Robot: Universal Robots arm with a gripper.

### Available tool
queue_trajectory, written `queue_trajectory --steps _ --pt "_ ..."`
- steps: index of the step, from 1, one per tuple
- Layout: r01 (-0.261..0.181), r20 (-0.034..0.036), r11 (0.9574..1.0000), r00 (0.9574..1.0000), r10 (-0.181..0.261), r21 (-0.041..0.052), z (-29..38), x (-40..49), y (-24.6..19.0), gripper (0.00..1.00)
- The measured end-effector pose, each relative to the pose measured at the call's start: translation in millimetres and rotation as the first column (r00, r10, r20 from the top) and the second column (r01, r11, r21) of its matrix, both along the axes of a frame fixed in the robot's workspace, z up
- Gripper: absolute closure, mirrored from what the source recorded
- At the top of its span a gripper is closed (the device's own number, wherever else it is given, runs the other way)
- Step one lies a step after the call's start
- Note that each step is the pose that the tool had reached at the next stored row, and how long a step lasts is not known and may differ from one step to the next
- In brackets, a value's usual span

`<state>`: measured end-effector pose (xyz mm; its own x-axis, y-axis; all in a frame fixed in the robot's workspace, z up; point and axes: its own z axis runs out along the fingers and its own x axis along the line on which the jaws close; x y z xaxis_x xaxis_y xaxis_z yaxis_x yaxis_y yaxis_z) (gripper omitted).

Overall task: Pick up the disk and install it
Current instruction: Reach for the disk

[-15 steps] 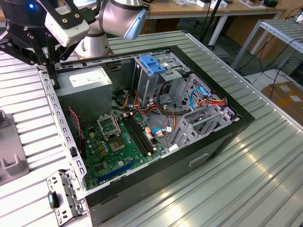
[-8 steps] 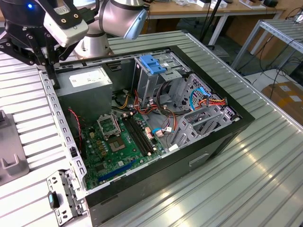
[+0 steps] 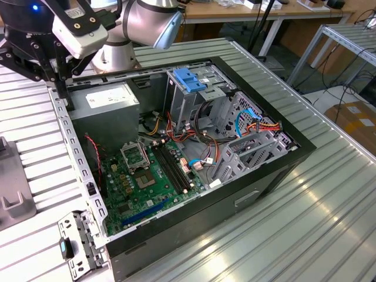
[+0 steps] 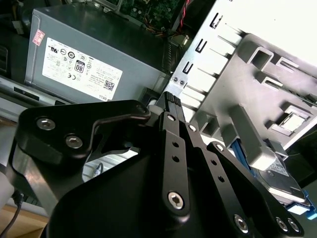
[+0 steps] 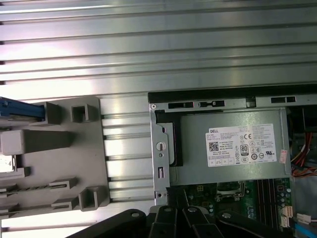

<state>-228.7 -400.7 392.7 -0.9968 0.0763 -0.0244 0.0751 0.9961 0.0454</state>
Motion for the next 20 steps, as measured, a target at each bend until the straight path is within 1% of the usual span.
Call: queue_trajectory --steps 20 --pt "0.0 0.0 1.0 1.0 0.0 0.0 -0.1 -3.9 0.0 0.9"
